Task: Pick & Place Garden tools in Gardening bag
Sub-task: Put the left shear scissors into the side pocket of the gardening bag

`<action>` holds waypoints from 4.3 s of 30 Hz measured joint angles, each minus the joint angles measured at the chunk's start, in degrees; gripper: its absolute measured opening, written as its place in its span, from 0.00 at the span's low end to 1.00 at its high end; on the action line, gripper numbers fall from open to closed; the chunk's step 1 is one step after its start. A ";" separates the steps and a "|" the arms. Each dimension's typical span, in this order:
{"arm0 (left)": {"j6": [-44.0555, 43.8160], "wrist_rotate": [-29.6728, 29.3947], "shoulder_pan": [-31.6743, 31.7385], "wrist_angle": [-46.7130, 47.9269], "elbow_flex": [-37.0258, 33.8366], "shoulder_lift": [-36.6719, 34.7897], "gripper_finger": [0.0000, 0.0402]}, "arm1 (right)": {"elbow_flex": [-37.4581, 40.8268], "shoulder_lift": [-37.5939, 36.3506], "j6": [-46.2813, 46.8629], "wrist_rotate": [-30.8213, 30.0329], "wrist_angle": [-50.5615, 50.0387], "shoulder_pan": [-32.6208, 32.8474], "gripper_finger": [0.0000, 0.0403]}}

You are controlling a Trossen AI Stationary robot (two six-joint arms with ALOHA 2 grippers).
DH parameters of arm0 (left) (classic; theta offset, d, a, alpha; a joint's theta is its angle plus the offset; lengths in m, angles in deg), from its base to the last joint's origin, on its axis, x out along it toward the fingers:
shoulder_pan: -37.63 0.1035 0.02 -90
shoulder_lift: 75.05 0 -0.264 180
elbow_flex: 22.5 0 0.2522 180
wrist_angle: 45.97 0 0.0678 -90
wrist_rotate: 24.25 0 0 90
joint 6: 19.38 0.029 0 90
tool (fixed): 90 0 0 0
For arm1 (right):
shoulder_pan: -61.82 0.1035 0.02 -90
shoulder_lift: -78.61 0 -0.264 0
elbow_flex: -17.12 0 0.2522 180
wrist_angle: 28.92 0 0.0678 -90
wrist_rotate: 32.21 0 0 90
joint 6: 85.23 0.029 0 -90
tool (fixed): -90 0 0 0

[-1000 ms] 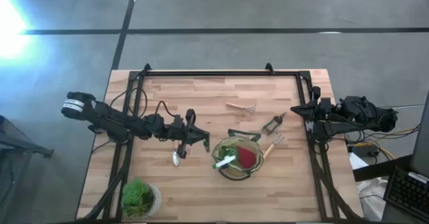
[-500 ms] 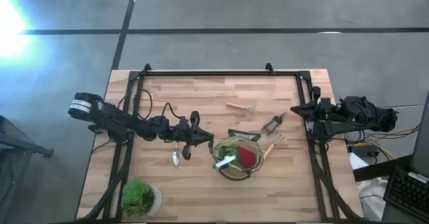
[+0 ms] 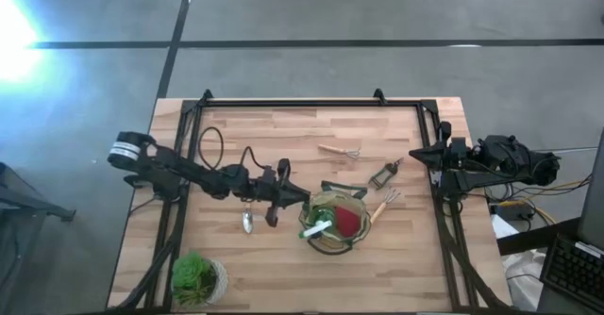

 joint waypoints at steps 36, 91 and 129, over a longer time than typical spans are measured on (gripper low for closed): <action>3.15 -3.84 0.28 -15.24 -10.12 -0.27 0.06 | 0.00 0.00 0.00 -0.01 0.00 0.01 0.02; 0.96 -0.11 0.13 -22.87 -8.04 11.75 0.06 | 0.00 0.00 0.00 -0.01 -0.01 0.00 0.02; 3.61 -1.20 0.13 -15.06 -6.45 11.77 0.06 | 0.00 0.00 0.00 -0.01 -0.02 0.01 0.02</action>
